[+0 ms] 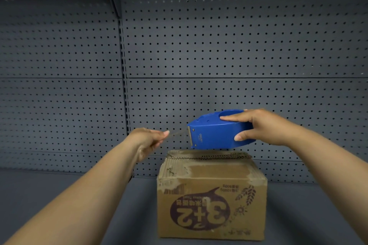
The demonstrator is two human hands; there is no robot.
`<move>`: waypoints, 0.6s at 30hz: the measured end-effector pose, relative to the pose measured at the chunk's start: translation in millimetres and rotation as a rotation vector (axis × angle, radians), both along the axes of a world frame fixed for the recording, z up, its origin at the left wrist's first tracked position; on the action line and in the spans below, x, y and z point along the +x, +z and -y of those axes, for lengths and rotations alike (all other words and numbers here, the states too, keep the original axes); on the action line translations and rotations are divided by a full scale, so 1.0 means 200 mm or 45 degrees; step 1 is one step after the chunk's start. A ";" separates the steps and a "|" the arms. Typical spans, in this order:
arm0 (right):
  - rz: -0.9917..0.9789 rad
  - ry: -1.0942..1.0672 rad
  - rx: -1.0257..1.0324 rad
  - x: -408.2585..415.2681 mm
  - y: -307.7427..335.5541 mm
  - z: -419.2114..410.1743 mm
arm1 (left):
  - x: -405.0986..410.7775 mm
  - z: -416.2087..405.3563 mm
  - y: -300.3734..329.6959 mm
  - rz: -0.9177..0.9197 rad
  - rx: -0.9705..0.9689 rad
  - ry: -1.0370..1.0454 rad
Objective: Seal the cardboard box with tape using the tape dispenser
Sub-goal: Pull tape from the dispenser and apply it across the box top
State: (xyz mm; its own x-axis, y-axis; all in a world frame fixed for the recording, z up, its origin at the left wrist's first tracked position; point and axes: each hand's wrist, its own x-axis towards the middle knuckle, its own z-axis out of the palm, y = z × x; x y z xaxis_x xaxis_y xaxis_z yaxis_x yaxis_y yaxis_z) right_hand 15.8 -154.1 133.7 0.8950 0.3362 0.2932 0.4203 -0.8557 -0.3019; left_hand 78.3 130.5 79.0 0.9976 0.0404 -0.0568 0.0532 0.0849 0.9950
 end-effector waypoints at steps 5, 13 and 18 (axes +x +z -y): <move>-0.035 -0.007 -0.002 0.05 -0.01 0.01 | 0.05 0.01 -0.04 0.018 -0.083 0.033; -0.090 -0.014 0.038 0.12 -0.01 0.03 | 0.09 0.04 -0.04 -0.008 -0.184 0.030; -0.116 -0.050 0.038 0.14 -0.02 0.04 | 0.10 0.00 -0.07 0.040 -0.224 -0.101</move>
